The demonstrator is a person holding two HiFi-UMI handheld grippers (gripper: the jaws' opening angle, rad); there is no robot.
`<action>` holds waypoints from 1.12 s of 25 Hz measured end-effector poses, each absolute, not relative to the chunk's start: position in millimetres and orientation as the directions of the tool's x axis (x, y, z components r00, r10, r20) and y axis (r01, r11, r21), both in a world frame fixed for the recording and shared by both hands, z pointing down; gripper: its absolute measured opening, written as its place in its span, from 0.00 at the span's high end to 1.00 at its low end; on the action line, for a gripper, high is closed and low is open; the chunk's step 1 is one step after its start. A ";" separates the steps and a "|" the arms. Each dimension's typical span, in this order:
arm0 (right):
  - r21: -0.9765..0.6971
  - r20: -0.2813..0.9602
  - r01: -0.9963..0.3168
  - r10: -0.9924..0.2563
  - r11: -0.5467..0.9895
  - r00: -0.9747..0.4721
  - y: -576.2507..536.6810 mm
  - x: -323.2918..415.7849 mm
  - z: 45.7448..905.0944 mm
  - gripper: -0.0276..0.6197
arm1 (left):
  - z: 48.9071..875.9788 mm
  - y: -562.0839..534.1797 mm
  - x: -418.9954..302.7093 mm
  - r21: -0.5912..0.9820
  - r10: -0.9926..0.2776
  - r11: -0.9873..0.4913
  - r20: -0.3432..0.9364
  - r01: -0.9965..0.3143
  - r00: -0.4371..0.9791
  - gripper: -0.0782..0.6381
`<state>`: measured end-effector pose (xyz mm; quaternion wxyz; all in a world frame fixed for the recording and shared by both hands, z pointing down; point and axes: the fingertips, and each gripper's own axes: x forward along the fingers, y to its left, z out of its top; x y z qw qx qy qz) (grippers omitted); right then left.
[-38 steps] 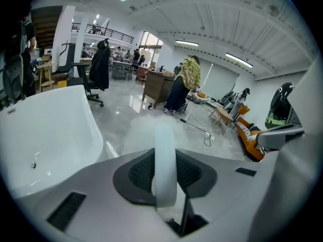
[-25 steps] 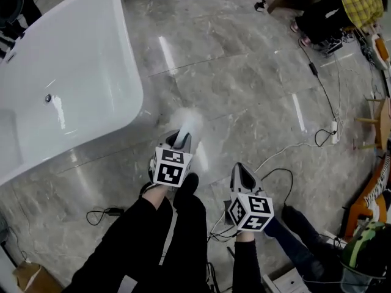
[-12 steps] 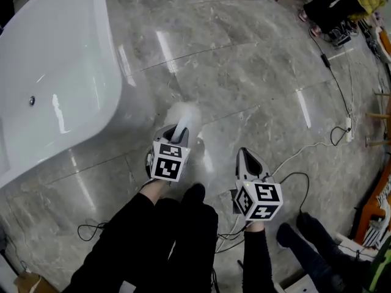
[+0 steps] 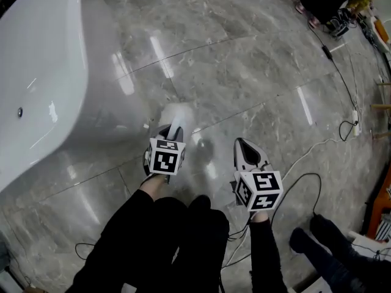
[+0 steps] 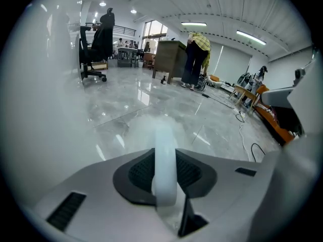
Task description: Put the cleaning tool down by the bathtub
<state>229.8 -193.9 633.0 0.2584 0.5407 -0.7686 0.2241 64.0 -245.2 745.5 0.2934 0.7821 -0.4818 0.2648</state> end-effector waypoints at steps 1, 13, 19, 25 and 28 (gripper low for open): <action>-0.061 0.636 -0.947 -0.719 0.315 -0.280 -196.3 230.2 640.9 0.96 | 755.2 -246.4 64.3 0.202 -0.594 -0.364 0.702 -0.909 0.394 0.76; -0.094 0.616 -0.946 -0.728 0.309 -0.299 -214.1 225.1 714.2 0.96 | 839.5 -261.7 66.8 0.184 -0.555 -0.384 0.737 -0.905 0.386 0.76; -0.100 0.627 -0.941 -0.715 0.322 -0.311 -217.5 218.5 734.7 0.96 | 869.8 -267.4 67.2 0.167 -0.533 -0.392 0.760 -0.905 0.371 0.76; -0.101 0.643 -0.937 -0.696 0.336 -0.319 -213.2 213.4 745.5 0.96 | 895.2 -267.6 63.2 0.154 -0.512 -0.374 0.788 -0.915 0.342 0.76; -0.100 0.648 -0.936 -0.691 0.339 -0.320 -211.8 214.7 747.2 0.96 | 896.6 -270.5 64.4 0.160 -0.518 -0.365 0.784 -0.917 0.343 0.76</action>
